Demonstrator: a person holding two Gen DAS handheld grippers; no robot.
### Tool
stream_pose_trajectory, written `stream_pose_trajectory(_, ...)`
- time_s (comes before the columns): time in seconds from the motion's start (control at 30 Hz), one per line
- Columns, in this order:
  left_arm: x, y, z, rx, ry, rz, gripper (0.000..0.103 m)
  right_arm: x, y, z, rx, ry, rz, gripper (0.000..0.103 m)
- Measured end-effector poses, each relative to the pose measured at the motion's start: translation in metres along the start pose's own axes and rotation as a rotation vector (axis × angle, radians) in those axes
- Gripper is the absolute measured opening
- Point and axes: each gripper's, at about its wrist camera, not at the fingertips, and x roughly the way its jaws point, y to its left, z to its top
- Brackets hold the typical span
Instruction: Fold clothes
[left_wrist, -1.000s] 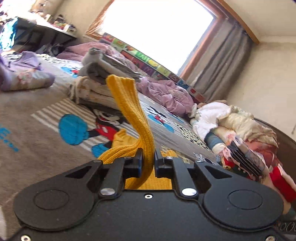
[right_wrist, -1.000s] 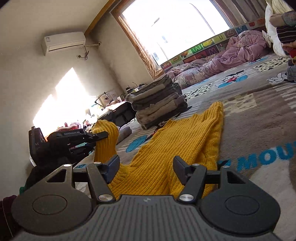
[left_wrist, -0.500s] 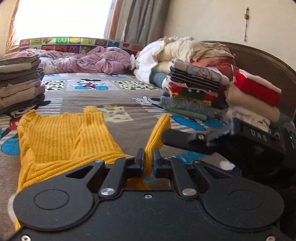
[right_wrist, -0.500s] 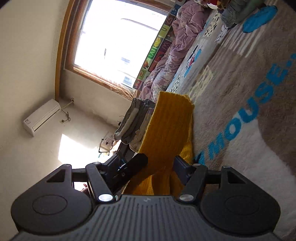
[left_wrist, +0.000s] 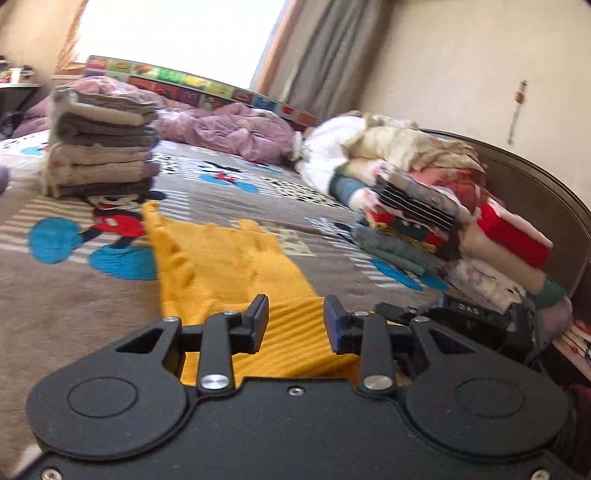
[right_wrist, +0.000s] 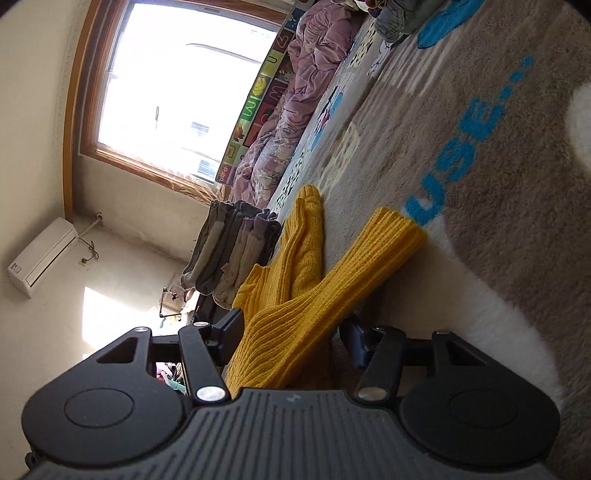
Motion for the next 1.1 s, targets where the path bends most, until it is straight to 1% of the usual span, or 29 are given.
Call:
stream_pose_trajectory(0.07,-0.009,0.022,0.0,-0.066,-0.015,0.066,0.031,0.006,-0.001,-0.001,-0.013,-0.008,-0.016,0.044)
stream_pose_trajectory(0.13,-0.011,0.026,-0.003,-0.088,-0.02,0.075,0.031,0.014,-0.002,-0.001,-0.033,-0.001,-0.03,0.02)
stream_pose_trajectory(0.17,-0.011,0.026,-0.004,-0.093,-0.021,0.078,0.031,0.019,-0.001,-0.001,-0.047,0.0,-0.038,0.017)
stream_pose_trajectory(0.23,-0.007,0.019,-0.008,-0.061,-0.002,0.071,0.031,0.023,0.003,0.0,-0.07,-0.011,-0.031,0.011)
stream_pose_trajectory(0.3,-0.001,0.01,-0.013,-0.005,0.037,0.062,0.031,0.019,0.013,0.001,-0.091,-0.042,-0.001,0.011)
stream_pose_trajectory(0.37,0.005,0.0,-0.02,0.076,0.091,0.063,0.031,0.007,0.028,0.004,-0.128,-0.081,0.04,0.01)
stream_pose_trajectory(0.43,0.018,-0.01,-0.028,0.174,0.187,0.074,0.031,-0.007,0.039,0.007,-0.163,-0.107,0.066,0.01)
stream_pose_trajectory(0.47,0.022,-0.011,-0.033,0.195,0.222,0.073,0.031,-0.013,0.039,0.007,-0.173,-0.106,0.059,0.01)
stream_pose_trajectory(0.53,0.026,-0.012,-0.035,0.224,0.251,0.073,0.03,-0.023,0.037,0.007,-0.185,-0.101,0.032,0.01)
stream_pose_trajectory(0.63,0.027,-0.004,-0.031,0.198,0.285,0.047,0.03,-0.02,0.021,0.004,-0.151,-0.066,-0.057,0.01)
stream_pose_trajectory(0.67,0.026,-0.002,-0.03,0.192,0.29,0.032,0.031,-0.019,0.017,0.003,-0.142,-0.055,-0.072,0.01)
stream_pose_trajectory(0.73,0.021,0.002,-0.024,0.172,0.285,0.016,0.031,-0.018,0.012,0.0,-0.137,-0.048,-0.085,0.01)
stream_pose_trajectory(0.77,0.017,0.005,-0.02,0.163,0.266,0.019,0.031,-0.017,0.01,-0.001,-0.134,-0.044,-0.091,0.01)
stream_pose_trajectory(0.8,0.013,0.007,-0.014,0.152,0.233,0.035,0.031,-0.017,0.007,-0.003,-0.131,-0.04,-0.097,0.01)
stream_pose_trajectory(0.93,0.02,0.035,0.017,0.064,0.104,0.134,0.031,-0.018,0.004,-0.005,-0.116,-0.032,-0.088,0.01)
stream_pose_trajectory(0.97,0.028,0.046,0.024,0.019,0.085,0.15,0.031,-0.019,0.004,-0.005,-0.112,-0.036,-0.082,0.01)
stream_pose_trajectory(1.0,0.038,0.054,0.03,-0.006,0.071,0.156,0.028,-0.02,0.005,-0.005,-0.112,-0.039,-0.072,0.01)
stream_pose_trajectory(1.1,0.073,0.072,0.045,0.0,0.065,0.191,0.022,-0.022,0.009,-0.004,-0.137,-0.032,-0.064,0.01)
